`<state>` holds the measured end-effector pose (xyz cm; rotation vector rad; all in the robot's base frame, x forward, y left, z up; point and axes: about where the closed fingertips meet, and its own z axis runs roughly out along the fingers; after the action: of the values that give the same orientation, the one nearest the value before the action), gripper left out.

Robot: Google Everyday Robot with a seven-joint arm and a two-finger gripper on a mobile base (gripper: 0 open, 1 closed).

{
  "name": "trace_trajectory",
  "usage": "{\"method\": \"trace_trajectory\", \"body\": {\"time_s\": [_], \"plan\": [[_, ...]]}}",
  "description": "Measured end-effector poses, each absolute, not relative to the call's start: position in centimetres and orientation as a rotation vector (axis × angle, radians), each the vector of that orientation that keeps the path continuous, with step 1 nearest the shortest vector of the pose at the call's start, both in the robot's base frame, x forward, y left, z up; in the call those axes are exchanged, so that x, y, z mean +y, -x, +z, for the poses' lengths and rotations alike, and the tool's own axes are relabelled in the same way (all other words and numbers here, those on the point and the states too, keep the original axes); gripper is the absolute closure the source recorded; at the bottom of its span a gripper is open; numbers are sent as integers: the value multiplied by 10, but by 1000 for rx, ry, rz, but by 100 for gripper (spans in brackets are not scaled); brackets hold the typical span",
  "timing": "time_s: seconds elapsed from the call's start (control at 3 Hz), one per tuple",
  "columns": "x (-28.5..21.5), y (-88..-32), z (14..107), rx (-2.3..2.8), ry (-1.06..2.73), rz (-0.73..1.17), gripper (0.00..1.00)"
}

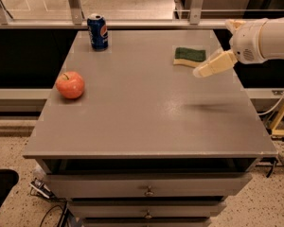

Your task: Move sponge near apple

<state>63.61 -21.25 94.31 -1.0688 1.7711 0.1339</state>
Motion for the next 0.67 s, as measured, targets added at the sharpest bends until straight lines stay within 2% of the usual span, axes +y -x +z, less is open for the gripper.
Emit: {"method": "trace_trajectory", "body": {"time_s": [0.33,0.67], "plan": [[-212,-636,943,1771,1070,135,0],[-215,-660,934,1748,1035,186,0]]}}
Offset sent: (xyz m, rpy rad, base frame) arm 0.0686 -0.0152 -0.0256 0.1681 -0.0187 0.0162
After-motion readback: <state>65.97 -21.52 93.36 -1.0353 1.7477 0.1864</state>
